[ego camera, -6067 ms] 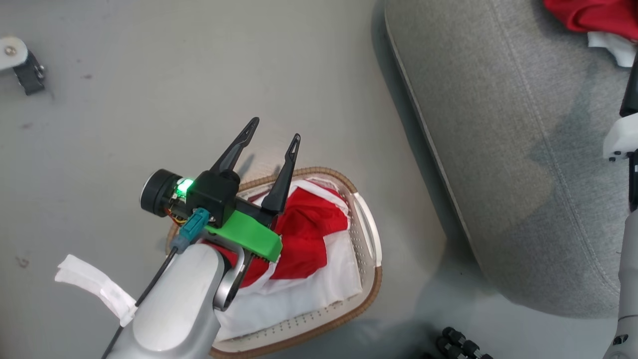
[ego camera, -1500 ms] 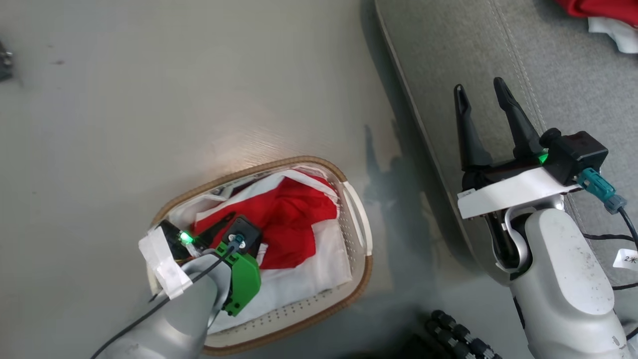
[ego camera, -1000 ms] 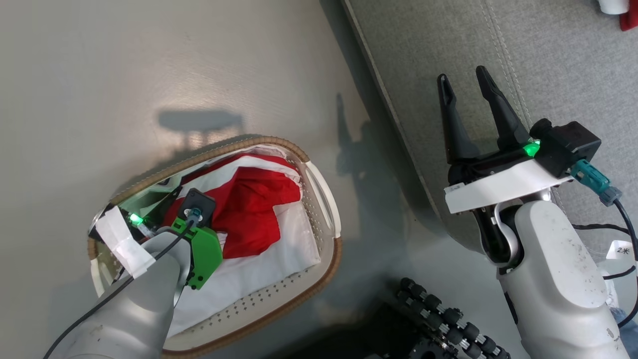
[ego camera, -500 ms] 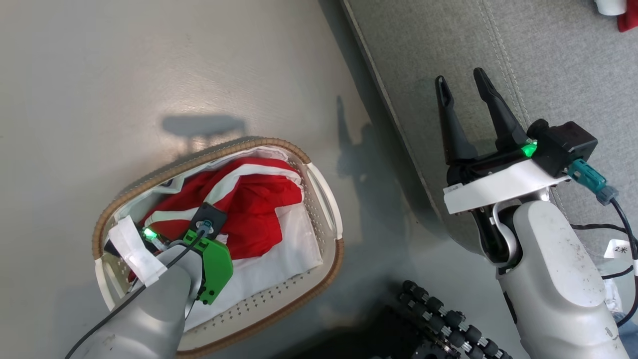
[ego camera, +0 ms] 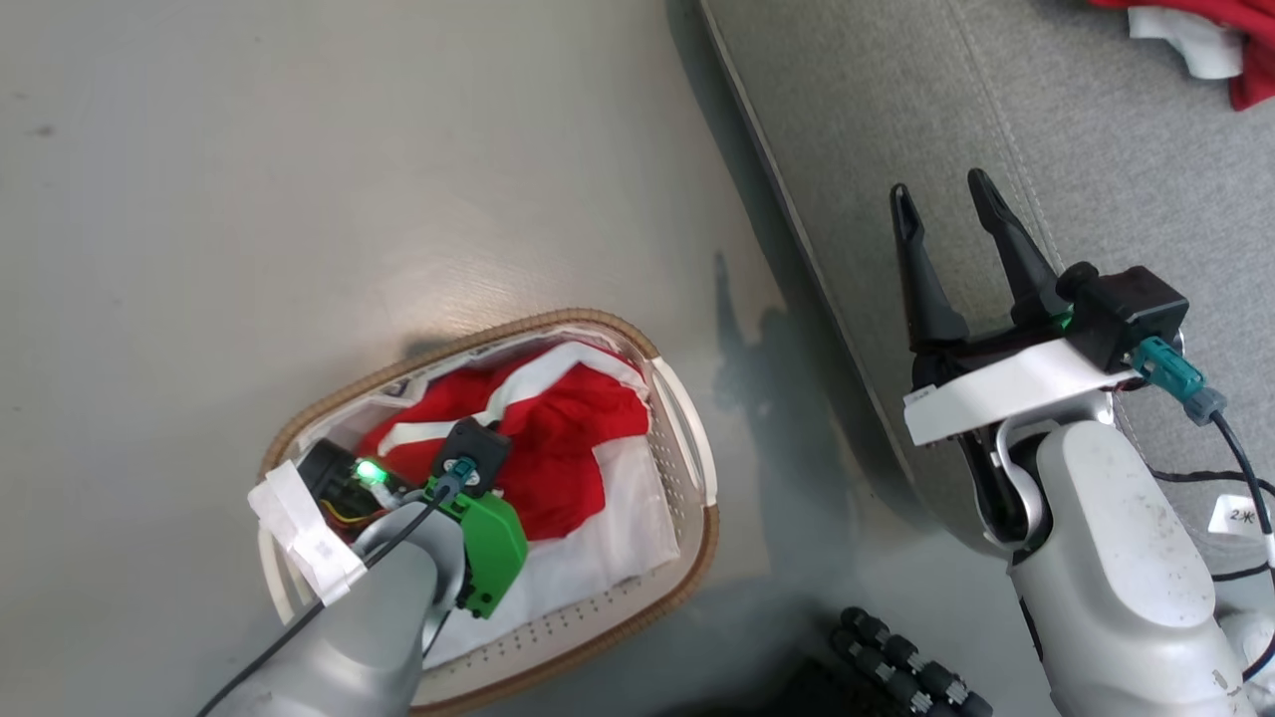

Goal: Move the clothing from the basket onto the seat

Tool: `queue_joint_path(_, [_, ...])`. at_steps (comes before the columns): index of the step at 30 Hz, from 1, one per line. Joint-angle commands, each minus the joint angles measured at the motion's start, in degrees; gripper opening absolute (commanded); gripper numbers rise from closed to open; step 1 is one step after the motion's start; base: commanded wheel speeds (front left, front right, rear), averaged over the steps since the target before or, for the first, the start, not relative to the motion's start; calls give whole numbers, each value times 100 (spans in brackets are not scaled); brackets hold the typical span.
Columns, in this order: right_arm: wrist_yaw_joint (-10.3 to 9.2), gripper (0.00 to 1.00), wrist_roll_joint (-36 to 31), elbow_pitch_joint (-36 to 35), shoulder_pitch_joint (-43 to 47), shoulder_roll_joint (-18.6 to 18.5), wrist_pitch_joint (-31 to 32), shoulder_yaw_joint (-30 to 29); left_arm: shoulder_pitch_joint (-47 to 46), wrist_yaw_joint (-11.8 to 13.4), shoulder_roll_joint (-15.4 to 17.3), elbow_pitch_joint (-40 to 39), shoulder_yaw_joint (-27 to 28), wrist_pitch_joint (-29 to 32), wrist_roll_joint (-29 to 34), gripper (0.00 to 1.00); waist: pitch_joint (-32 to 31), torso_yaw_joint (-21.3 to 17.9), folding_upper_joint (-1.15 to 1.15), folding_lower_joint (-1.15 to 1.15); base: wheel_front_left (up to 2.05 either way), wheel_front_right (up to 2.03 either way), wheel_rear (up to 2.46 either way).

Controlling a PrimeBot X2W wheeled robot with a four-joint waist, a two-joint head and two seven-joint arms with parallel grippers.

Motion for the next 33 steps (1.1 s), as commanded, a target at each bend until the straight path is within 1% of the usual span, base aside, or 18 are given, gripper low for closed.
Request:
queue_joint_path(1, [-6,100,-52,38,116,-18,-13,-28,138,-36,-1,-201,20,-45,-46,0,-402,226,0,0,0,0,0])
queue_joint_path(10, [-6,100,-399,267,524,-20,-13,-241,823,-133,263,-1781,112,-35,-255,0,-1513,596,0,0,0,0,0])
queue_joint_path(16, [-6,100,-628,371,808,-21,-13,-305,936,-142,500,-2463,21,-36,-197,0,-2200,777,0,0,0,0,0])
queue_joint_path(23, [-6,100,-780,478,1102,-19,-13,-281,563,-171,881,-3287,-77,263,-196,0,-2885,918,0,0,0,0,0])
queue_joint_path(27, [-6,100,-803,542,1190,-20,-13,-164,261,-168,1154,-3727,33,560,-272,0,-3156,931,0,0,0,0,0])
queue_joint_path(33, [-6,100,-862,592,1181,-20,-13,1,-325,-173,1463,-4199,217,910,-329,0,-3412,887,0,0,0,0,0])
